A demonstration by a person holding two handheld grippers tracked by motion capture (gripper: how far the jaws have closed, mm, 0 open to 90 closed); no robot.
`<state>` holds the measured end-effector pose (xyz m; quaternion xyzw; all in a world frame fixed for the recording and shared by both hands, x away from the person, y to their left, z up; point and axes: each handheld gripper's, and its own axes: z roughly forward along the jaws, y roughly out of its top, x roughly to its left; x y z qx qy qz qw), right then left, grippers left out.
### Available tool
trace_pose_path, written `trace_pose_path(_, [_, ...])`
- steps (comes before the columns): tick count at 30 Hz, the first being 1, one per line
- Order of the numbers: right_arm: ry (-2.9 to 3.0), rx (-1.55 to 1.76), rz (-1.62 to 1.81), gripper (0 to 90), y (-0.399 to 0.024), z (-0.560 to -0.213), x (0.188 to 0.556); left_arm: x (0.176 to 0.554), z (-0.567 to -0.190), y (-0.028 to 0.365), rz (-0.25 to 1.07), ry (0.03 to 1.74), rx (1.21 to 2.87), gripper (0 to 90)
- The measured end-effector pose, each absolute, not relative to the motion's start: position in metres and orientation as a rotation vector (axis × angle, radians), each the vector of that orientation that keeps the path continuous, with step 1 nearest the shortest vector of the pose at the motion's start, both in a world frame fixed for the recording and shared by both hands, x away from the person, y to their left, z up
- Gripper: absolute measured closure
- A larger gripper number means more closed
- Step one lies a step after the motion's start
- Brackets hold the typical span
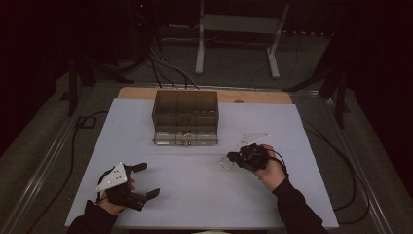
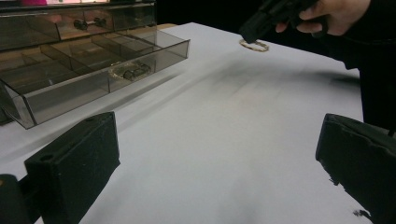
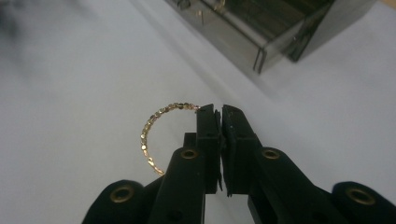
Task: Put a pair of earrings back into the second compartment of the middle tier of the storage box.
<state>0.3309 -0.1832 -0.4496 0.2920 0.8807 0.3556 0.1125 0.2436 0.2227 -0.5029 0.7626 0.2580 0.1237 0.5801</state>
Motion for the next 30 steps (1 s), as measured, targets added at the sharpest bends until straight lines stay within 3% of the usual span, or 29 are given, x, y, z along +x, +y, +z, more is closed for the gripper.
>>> trace_pose_path(21, [2.544, 0.879, 1.098, 86.5, -0.121, -0.429, 0.384, 0.243, -0.503, 0.223, 0.29, 0.596, 1.791, 0.4])
trace_pose_path(30, [2.548, 0.933, 1.091, 86.4, -0.1, -0.438, 0.406, 0.243, -0.503, 0.223, 0.291, 0.601, 1.781, 0.4])
